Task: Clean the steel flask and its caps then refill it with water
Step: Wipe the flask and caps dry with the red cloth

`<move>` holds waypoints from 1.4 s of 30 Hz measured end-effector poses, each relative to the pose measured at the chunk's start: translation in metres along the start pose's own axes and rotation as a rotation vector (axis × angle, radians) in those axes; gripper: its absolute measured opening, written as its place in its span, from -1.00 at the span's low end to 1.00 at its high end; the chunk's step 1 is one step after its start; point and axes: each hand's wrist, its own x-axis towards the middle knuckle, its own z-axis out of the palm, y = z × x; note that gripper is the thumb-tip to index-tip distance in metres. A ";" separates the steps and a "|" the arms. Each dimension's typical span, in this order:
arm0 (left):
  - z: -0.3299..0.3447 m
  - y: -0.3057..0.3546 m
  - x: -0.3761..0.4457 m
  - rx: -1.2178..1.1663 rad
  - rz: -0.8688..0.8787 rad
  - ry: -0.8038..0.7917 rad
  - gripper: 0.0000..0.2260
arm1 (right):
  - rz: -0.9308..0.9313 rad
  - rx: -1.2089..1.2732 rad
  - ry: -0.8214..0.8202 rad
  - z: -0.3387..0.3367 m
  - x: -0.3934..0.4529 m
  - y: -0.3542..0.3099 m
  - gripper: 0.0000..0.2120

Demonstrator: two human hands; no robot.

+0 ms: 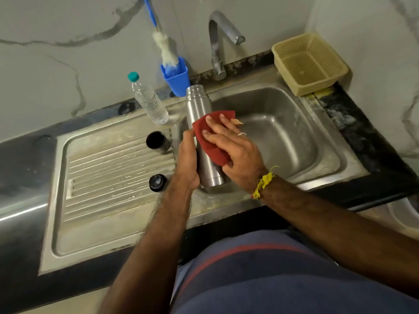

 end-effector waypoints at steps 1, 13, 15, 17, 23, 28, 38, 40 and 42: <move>0.000 0.000 -0.001 -0.004 -0.008 -0.004 -0.42 | -0.014 0.006 -0.002 -0.001 0.003 0.002 -0.41; 0.000 -0.007 -0.011 0.063 0.118 0.011 -0.52 | 0.094 0.085 0.064 -0.011 0.041 -0.003 -0.51; 0.000 -0.008 -0.012 0.040 0.086 0.011 -0.57 | -0.016 0.071 0.000 -0.013 0.044 0.002 -0.52; -0.004 -0.011 -0.013 0.089 0.055 -0.009 -0.55 | 0.106 0.136 0.084 -0.015 0.052 0.009 -0.49; -0.015 -0.017 -0.014 0.028 0.012 -0.052 -0.35 | 0.095 0.113 0.073 -0.013 0.030 0.009 -0.52; -0.015 -0.002 -0.012 -0.072 -0.077 -0.147 -0.31 | 0.075 0.185 0.068 -0.001 0.017 0.002 -0.52; -0.016 -0.004 0.008 -0.008 0.009 -0.063 -0.39 | 0.111 0.254 0.122 0.000 -0.022 0.007 -0.47; -0.013 -0.002 0.014 0.036 0.032 -0.008 -0.43 | 0.187 0.253 0.147 0.001 -0.020 0.004 -0.47; -0.013 0.002 0.020 -0.017 -0.020 -0.081 -0.30 | 0.031 0.181 0.048 0.000 -0.026 0.001 -0.53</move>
